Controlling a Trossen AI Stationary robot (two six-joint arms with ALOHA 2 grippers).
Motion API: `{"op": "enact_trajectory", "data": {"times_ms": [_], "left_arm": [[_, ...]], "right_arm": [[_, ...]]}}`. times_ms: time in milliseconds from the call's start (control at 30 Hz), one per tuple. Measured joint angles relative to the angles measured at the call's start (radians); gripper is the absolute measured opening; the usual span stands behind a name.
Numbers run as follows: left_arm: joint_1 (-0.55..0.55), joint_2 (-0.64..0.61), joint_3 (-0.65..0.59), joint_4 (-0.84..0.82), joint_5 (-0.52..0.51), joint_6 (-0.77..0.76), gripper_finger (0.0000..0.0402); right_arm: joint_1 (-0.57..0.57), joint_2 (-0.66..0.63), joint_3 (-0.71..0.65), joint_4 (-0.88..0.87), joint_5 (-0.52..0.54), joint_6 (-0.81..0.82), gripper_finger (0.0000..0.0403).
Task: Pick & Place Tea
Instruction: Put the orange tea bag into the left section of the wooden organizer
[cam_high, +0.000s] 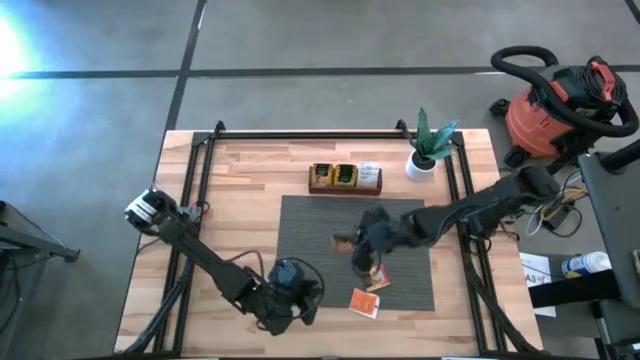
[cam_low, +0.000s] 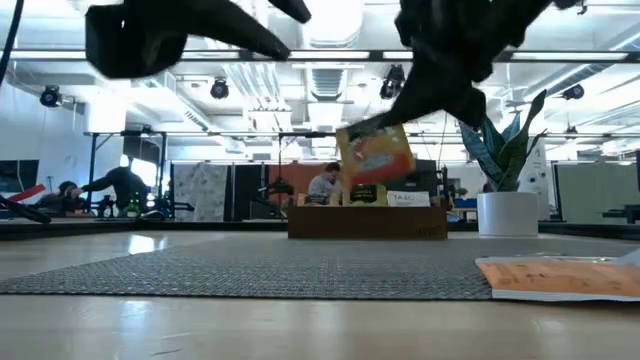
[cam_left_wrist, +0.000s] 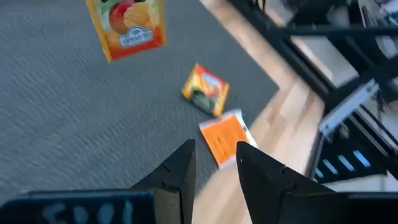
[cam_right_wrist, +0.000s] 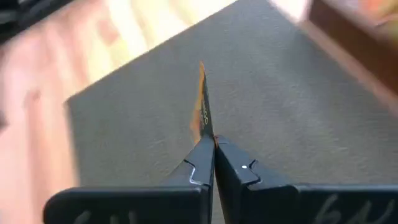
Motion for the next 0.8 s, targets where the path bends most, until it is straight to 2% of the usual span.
{"op": "enact_trajectory", "data": {"times_ms": [67,167,300,467,700,800], "left_arm": [[0.007,-0.026,0.000,-0.044,-0.043,0.004,0.0110],[0.041,-0.055,-0.001,-0.125,-0.058,0.004,0.0110],[0.130,-0.106,-0.048,-0.143,0.081,0.063,0.0110],[0.258,-0.185,-0.172,-0.018,0.237,0.247,0.0110],[0.429,-0.402,-0.368,0.117,0.345,0.486,0.0110],[0.494,-0.500,-0.457,0.209,0.416,0.518,0.0110]], "right_arm": [[-0.061,-0.034,-0.034,0.030,-0.018,-0.035,0.0008],[-0.166,-0.064,-0.071,0.124,-0.126,-0.109,0.0008],[-0.312,-0.040,-0.072,0.208,-0.224,-0.173,0.0008],[-0.481,0.040,0.009,0.238,-0.314,-0.235,0.0008],[-0.591,0.137,0.160,0.227,-0.365,-0.293,0.0008],[-0.608,0.196,0.235,0.166,-0.373,-0.319,0.0008]]}}
